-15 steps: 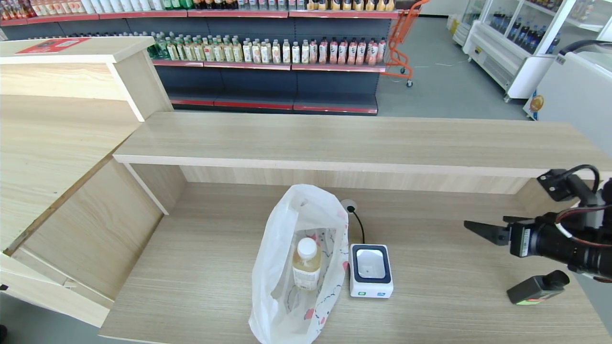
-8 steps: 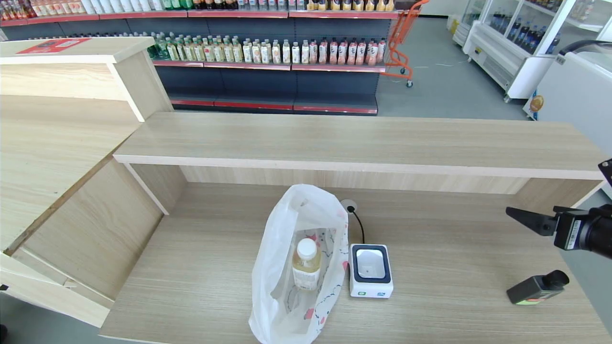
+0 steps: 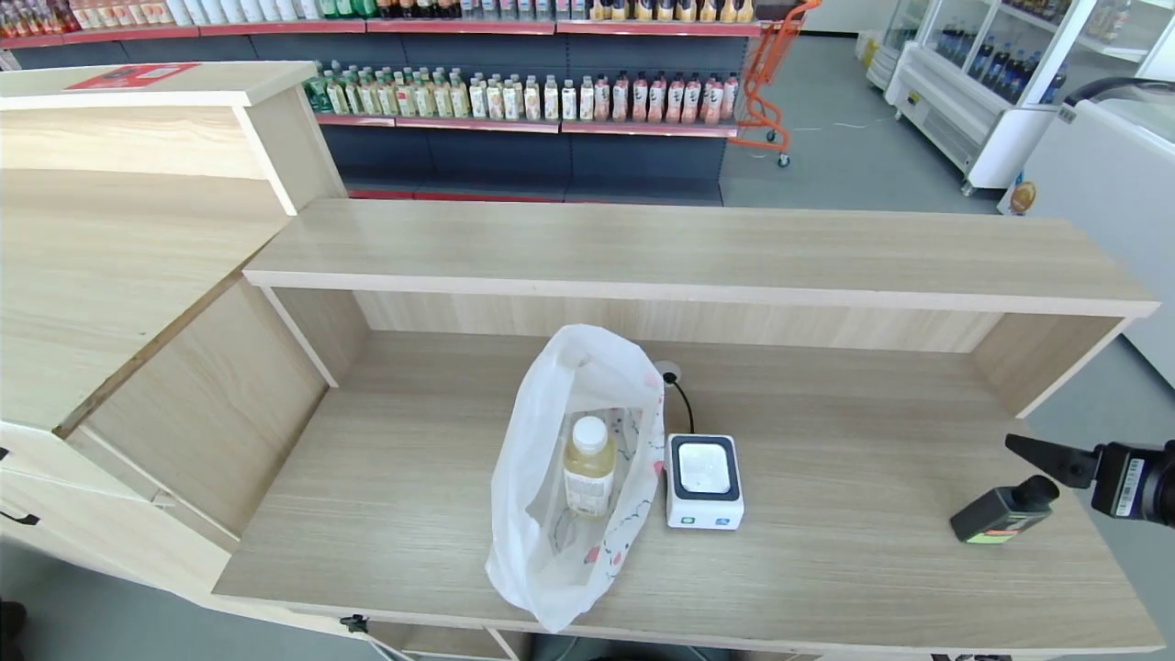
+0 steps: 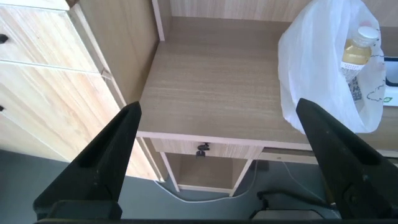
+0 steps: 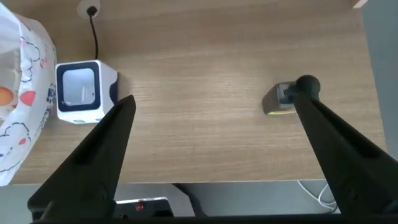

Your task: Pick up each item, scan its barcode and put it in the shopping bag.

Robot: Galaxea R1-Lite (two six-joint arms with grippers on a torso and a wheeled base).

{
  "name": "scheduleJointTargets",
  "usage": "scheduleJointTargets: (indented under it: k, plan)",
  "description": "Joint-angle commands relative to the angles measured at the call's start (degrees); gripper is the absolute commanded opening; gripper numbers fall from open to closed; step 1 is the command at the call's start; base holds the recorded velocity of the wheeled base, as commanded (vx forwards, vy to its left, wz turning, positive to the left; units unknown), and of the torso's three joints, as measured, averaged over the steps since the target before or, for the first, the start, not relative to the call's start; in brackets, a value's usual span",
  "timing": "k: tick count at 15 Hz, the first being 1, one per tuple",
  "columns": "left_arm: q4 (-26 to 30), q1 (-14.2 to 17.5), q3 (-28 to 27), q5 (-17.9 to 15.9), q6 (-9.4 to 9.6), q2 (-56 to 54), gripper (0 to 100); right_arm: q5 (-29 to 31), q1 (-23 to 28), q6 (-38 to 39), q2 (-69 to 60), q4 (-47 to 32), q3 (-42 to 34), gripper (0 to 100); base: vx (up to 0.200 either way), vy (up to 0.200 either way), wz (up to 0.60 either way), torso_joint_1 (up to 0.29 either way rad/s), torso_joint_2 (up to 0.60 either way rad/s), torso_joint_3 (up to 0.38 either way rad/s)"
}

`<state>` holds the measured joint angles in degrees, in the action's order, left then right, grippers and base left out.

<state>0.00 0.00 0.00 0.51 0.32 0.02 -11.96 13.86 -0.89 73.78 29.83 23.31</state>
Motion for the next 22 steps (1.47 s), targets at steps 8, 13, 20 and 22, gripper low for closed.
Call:
scheduleJointTargets:
  k: [8,13,20,22]
  plan:
    - [0.0,0.0,0.0,-0.07,0.3,-0.02,100,0.27,8.2,-5.61,3.48,0.14,-0.19,100,0.0,-0.15,0.0,0.004,0.0,0.001]
    - [0.0,0.0,0.0,-0.07,0.21,-0.02,100,0.18,12.95,-22.23,7.61,-0.04,-0.63,100,0.0,-0.2,0.0,0.006,0.0,0.001]
    - [0.0,0.0,0.0,0.02,-0.05,-0.02,100,4.75,12.77,-39.1,12.0,-4.61,-0.28,100,0.0,-0.143,0.0,0.001,0.0,0.002]
    - [0.0,0.0,0.0,0.02,-0.05,-0.02,100,5.1,12.68,-45.96,14.82,-4.61,-0.54,100,0.0,0.0,0.0,0.0,0.0,0.0]
